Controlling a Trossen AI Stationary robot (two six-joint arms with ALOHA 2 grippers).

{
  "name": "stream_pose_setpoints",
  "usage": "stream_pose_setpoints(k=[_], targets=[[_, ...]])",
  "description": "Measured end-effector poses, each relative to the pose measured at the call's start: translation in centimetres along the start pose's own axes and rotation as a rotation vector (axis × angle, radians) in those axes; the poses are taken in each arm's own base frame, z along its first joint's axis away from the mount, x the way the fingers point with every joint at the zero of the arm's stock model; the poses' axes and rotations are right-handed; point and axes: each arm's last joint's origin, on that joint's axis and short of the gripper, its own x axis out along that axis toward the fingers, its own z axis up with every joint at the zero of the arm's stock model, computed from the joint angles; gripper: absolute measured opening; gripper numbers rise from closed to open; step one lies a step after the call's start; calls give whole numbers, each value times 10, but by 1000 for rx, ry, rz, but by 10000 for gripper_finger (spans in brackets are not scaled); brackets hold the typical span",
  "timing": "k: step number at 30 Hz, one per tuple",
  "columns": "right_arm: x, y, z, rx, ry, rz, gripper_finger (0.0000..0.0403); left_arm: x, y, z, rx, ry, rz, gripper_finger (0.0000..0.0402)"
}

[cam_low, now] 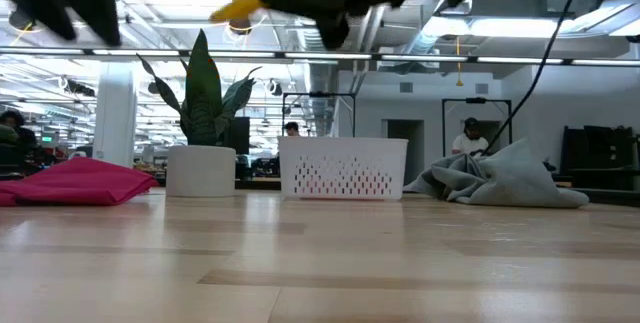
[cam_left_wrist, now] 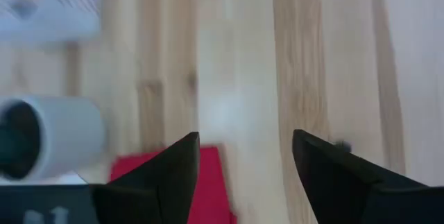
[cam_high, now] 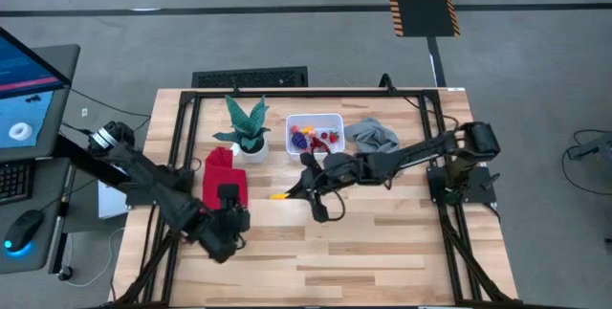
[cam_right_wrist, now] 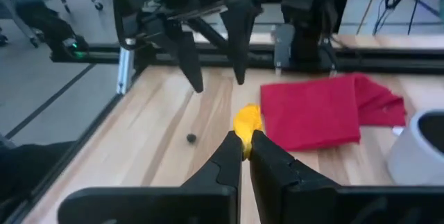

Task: Pick and placing Produce into tupperware
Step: Put the yellow corn into the white bin

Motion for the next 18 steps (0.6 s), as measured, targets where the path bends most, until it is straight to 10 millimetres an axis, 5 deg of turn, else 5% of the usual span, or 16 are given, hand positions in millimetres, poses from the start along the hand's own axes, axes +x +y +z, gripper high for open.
stream_pose_setpoints(k=[7,18], targets=[[-33,-3,29,-21,-46,-19,43,-49,-15,-6,5,-381,-21,221],[-68,-36,45,5,-48,-125,43,-121,-12,-48,4,-757,-7,221]])
